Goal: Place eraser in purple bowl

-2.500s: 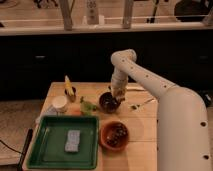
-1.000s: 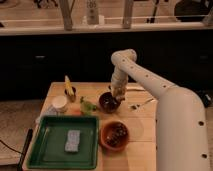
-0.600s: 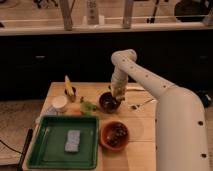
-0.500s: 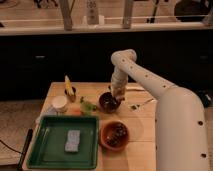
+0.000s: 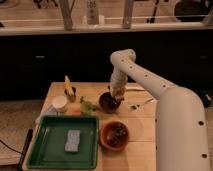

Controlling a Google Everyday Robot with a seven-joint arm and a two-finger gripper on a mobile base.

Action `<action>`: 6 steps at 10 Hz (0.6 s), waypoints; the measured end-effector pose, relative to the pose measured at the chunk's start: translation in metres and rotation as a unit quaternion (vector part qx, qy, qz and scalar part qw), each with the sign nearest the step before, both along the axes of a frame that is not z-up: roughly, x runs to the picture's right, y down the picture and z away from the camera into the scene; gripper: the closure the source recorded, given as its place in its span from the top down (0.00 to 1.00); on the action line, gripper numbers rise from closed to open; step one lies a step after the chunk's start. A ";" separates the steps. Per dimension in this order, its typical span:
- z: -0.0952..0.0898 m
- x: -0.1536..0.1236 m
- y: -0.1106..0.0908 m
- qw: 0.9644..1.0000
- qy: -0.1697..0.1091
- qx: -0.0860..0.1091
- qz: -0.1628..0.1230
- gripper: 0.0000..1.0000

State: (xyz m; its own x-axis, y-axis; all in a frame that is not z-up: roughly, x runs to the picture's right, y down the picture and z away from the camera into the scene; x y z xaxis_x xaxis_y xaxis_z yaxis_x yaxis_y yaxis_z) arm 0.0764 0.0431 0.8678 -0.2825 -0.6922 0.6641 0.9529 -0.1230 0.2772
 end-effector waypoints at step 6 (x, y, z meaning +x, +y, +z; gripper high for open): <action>-0.004 -0.015 0.006 1.000 -0.009 -0.003 -0.021 0.80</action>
State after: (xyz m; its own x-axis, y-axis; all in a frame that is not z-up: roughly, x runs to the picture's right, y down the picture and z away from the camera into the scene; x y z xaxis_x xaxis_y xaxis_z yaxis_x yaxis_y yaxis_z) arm 0.0616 0.0496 0.8642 -0.3225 -0.6761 0.6625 0.9420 -0.1605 0.2948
